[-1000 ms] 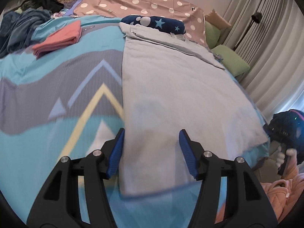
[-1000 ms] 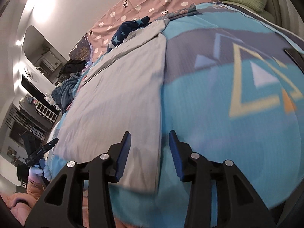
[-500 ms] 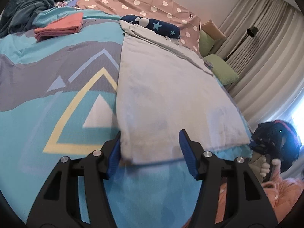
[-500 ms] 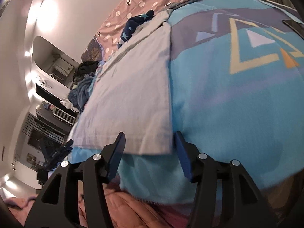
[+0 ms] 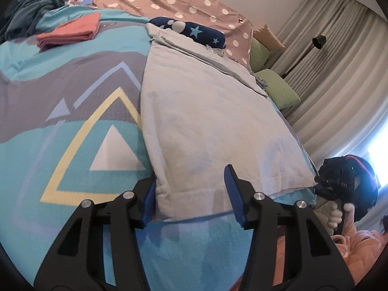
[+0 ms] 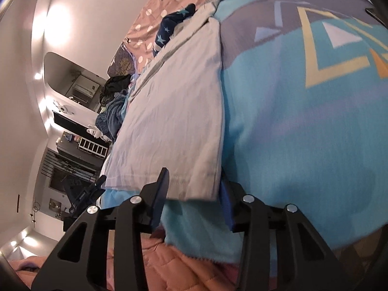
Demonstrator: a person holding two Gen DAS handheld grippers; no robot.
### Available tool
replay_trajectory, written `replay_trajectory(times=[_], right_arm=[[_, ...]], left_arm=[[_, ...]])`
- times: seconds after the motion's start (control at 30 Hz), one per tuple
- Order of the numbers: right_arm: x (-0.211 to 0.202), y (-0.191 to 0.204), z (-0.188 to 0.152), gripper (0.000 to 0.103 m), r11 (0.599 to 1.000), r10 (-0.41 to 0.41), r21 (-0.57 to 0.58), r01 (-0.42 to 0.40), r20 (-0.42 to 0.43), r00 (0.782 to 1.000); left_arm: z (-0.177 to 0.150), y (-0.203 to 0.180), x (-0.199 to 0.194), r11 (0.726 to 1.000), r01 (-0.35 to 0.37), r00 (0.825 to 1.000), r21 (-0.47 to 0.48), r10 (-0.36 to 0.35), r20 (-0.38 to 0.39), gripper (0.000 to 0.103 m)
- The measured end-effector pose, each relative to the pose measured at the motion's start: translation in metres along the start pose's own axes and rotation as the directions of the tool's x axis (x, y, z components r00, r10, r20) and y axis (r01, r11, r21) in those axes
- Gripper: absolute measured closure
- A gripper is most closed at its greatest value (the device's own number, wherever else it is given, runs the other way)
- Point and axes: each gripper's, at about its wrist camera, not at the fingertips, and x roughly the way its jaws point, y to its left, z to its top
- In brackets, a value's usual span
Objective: Fold small clothes
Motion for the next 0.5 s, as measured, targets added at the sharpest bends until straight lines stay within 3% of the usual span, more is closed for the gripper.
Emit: replay_trajectory(times=[0.07, 0.2, 0.23, 0.27, 0.3, 0.33, 0.37, 0.4, 0.5], right_arm=[[0.002, 0.002, 0.001, 0.06, 1.0, 0.001, -0.008, -0.001, -0.002, 1.0], [0.02, -0.004, 0.019, 0.06, 0.995, 0.091, 0.032, -0.091, 0.013, 0.996], [0.027, -0.004, 0.025, 0.065, 0.994, 0.106, 0.04, -0.106, 0.014, 0.994], [0.029, -0.002, 0.027, 0.079, 0.994, 0.097, 0.038, -0.098, 0.013, 0.995], [0.031, 0.0, 0.028, 0.086, 0.996, 0.079, 0.032, -0.079, 0.01, 0.997], [0.033, 0.002, 0.027, 0.097, 0.998, 0.063, 0.023, -0.063, 0.008, 0.998], [0.032, 0.002, 0.026, 0.099, 0.998, 0.062, 0.02, -0.063, 0.014, 0.998], [0.03, 0.002, 0.025, 0.099, 0.997, 0.073, 0.023, -0.073, 0.022, 0.997], [0.011, 0.0, 0.032, 0.1, 0.979, 0.186, 0.062, -0.192, 0.091, 0.978]], left_arm=[[0.0, -0.002, -0.001, 1.0, -0.01, 1.0, 0.005, 0.01, -0.008, 0.05], [0.011, 0.0, 0.01, 1.0, -0.003, 1.0, 0.01, 0.003, -0.016, 0.052], [0.014, 0.002, 0.012, 1.0, 0.002, 1.0, 0.01, -0.002, -0.012, 0.052], [0.017, 0.004, 0.015, 1.0, 0.003, 1.0, 0.002, -0.003, -0.002, 0.058], [0.018, 0.006, 0.017, 1.0, -0.008, 1.0, -0.017, 0.008, 0.005, 0.066], [0.019, 0.009, 0.017, 0.999, -0.018, 1.0, -0.039, 0.019, 0.009, 0.08], [0.018, 0.014, 0.015, 0.998, -0.02, 1.0, -0.066, 0.021, 0.016, 0.09], [0.016, 0.02, 0.012, 0.995, -0.008, 1.0, -0.095, 0.011, 0.024, 0.094], [0.013, 0.027, -0.001, 0.989, 0.022, 0.998, -0.149, -0.014, 0.06, 0.096]])
